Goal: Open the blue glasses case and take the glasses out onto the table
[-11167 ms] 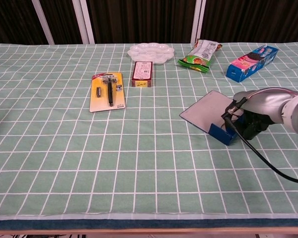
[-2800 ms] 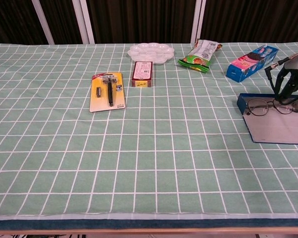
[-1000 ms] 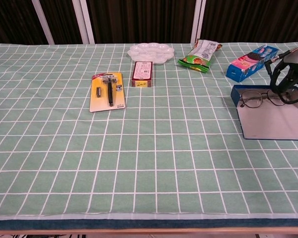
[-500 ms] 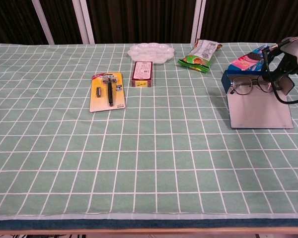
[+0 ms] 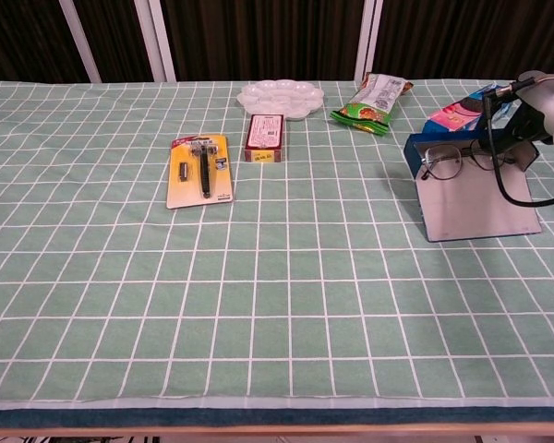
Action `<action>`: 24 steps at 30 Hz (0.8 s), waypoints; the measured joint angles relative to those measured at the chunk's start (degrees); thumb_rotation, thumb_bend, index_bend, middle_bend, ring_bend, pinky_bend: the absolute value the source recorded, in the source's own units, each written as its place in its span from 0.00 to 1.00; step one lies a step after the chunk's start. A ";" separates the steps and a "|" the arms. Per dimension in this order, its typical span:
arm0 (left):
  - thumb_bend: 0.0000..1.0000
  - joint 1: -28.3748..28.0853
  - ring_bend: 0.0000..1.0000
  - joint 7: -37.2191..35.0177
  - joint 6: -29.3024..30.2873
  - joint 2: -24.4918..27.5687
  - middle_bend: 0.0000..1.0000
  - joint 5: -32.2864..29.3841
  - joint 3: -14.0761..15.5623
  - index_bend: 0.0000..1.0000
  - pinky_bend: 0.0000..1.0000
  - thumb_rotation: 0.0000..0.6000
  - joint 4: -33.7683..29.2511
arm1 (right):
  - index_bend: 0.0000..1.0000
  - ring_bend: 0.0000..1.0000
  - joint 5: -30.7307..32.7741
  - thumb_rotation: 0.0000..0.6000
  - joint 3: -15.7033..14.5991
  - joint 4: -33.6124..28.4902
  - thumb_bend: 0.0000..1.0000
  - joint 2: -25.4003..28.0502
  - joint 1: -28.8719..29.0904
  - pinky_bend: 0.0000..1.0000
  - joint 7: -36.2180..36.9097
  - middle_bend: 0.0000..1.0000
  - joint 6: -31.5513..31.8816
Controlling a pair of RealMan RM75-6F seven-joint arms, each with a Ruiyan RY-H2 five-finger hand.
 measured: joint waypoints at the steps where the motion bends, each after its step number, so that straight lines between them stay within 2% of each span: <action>1: 0.04 0.00 0.00 -0.01 0.00 0.00 0.00 0.02 0.01 0.00 0.00 1.00 0.01 | 0.53 1.00 -0.19 1.00 0.10 0.20 0.52 -0.25 -0.17 1.00 0.09 1.00 0.08; 24: 0.04 0.01 0.00 0.06 0.01 0.02 0.00 -0.04 0.05 0.00 0.00 1.00 -0.09 | 0.53 1.00 -6.53 1.00 1.73 4.40 0.52 -4.03 -2.17 1.00 4.32 1.00 2.35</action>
